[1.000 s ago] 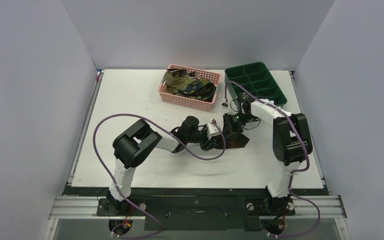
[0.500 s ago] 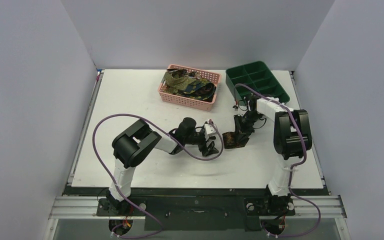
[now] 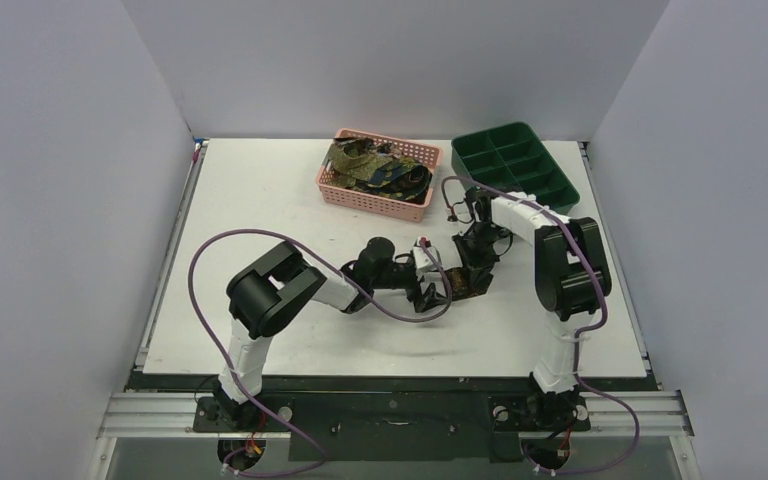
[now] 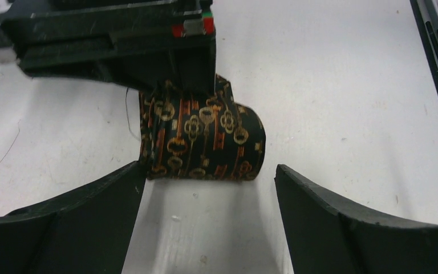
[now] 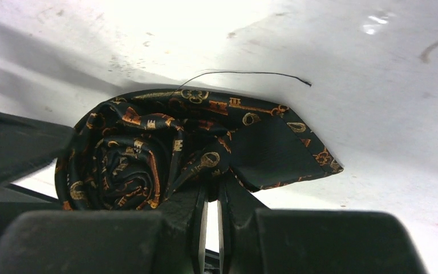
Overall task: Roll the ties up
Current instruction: Roll the tie at the center of the board.
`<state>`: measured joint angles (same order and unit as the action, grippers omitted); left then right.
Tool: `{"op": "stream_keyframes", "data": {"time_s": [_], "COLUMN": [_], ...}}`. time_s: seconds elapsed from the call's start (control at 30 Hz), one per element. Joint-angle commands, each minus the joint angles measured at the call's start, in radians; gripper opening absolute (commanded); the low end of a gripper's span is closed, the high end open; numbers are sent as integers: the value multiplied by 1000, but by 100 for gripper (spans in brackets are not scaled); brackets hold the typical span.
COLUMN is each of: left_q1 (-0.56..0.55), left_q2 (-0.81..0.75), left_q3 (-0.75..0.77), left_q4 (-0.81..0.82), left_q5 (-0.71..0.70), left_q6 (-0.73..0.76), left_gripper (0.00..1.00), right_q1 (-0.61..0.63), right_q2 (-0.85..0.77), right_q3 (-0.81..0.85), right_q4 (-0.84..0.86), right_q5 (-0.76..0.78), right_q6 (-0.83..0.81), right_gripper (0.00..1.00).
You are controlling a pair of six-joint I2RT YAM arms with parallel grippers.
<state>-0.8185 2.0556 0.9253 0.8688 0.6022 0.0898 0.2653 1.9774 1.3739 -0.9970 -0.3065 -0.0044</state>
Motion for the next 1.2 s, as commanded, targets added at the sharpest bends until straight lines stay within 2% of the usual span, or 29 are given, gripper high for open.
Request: {"op": "stream_keyframes", "data": {"time_s": [0.0, 0.13, 0.2, 0.27, 0.37, 0.43, 0.47, 0.5, 0.53, 0.57, 0.6, 0.63, 0.67, 0.83, 0.93, 0.97, 1.0, 1.03, 1.17], "left_q1": [-25, -40, -45, -47, -43, -36, -35, -32, -32, -31, -30, -30, -31, -30, -30, -29, -28, -28, -6], "left_q2": [-4, 13, 23, 32, 41, 36, 32, 28, 25, 24, 24, 24, 25, 28, 28, 28, 26, 26, 27], "left_q3": [6, 14, 21, 27, 26, 20, 11, 7, 4, 3, 1, -1, 0, 7, 11, 12, 11, 12, 9], "left_q4": [81, 59, 20, -19, -82, -128, -154, -168, -205, -240, -254, -276, -288, -340, -359, -365, -369, -375, -380], "left_q5": [-8, -12, -22, -42, -73, -82, -85, -90, -93, -98, -100, -102, -102, -90, -79, -78, -74, -74, -58], "left_q6": [2, 35, 69, 99, 132, 149, 157, 163, 173, 180, 182, 187, 191, 205, 212, 215, 216, 215, 190], "left_gripper": [83, 83, 79, 67, 37, 24, 21, 16, 15, 13, 12, 12, 11, 11, 11, 11, 11, 11, 11], "right_q1": [58, 76, 80, 78, 69, 51, 27, 11, -24, -44, -83, -102, -135, -194, -200, -199, -198, -194, -177], "right_q2": [70, 89, 90, 82, 38, 2, -11, -41, -56, -86, -115, -126, -143, -154, -129, -119, -97, -87, -37], "right_q3": [-58, -36, -34, -40, -58, -60, -59, -57, -58, -58, -63, -71, -74, -130, -155, -162, -164, -167, -184], "right_q4": [79, 93, 102, 113, 132, 139, 136, 129, 126, 117, 111, 101, 94, 123, 179, 201, 210, 221, 254], "right_q5": [43, -30, -67, -105, -146, -162, -174, -194, -205, -227, -237, -251, -256, -264, -270, -284, -298, -326, -432], "right_q6": [17, 50, 58, 57, 41, 29, 26, 21, 20, 17, 16, 13, 12, 37, 85, 93, 106, 111, 123], "right_gripper": [0, 0, 0, 0, 0, 1, 5, 14, 18, 28, 32, 42, 48, 54, 62, 63, 69, 71, 73]}}
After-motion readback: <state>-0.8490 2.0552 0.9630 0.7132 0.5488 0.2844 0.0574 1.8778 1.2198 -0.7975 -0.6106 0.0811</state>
